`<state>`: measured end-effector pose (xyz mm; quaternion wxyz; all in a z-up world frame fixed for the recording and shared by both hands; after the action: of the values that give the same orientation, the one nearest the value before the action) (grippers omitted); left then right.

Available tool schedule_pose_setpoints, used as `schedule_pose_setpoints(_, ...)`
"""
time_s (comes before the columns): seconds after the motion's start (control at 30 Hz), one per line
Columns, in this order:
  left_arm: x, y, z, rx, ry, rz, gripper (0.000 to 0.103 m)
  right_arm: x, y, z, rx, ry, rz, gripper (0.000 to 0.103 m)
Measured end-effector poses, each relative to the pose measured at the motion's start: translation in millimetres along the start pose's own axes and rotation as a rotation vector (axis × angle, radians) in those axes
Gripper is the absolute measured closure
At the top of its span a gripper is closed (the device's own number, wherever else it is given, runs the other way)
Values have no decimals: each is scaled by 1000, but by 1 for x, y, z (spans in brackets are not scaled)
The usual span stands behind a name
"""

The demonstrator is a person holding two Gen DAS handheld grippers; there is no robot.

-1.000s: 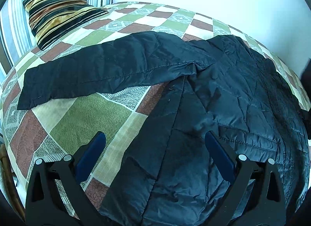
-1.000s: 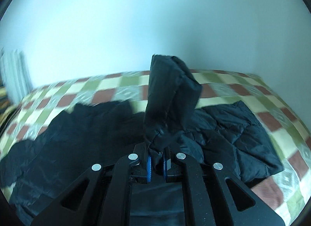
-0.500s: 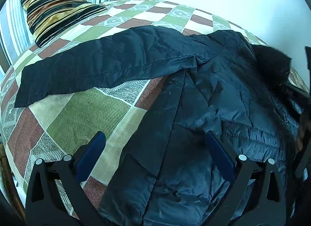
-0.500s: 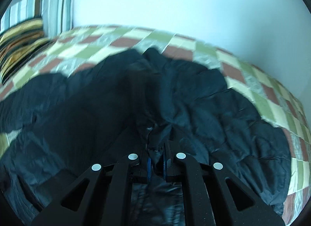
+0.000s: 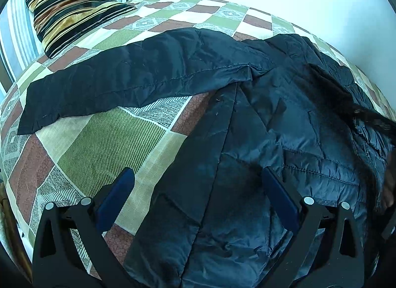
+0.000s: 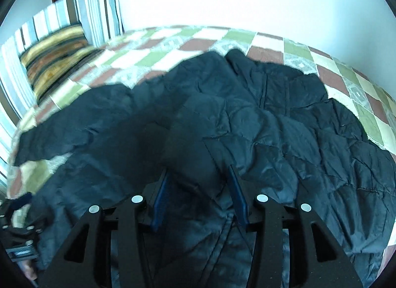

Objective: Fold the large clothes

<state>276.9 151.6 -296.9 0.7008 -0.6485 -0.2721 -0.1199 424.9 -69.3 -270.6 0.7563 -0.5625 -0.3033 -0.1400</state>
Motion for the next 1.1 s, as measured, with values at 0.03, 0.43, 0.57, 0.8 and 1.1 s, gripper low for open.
schedule_pose_setpoints(0.03, 0, 0, 0, 0, 0, 1, 2, 4, -11, -7, 3, 20, -22, 57)
schedule_pose_setpoints(0.43, 4, -6, 10, 15, 0, -12, 2, -5, -52, -237, -387, 437, -61, 67)
schedule_pose_setpoints(0.57, 4, -4, 11, 21, 0, -5, 2, -28, -24, -242, -407, 416, 13, 66)
schedule_pose_setpoints(0.8, 5, -4, 10, 25, 10, -4, 2, -36, -12, -248, -398, 411, -6, 65)
schedule_pose_setpoints(1.1, 5, -10, 22, 28, -4, -10, 2, -35, -13, -250, -397, 401, -43, 65)
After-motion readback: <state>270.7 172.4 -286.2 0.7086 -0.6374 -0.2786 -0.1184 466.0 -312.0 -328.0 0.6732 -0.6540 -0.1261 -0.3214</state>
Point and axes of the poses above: each gripper's, at about its wrist camera, not at the fingertips, and y roughly the way its jaws point, z to its left, x to its top, the point moved 10 cm from there along y, roughly the way its jaws point, and after that the axes turned 7 degrees about y, right-handed, at the moved point
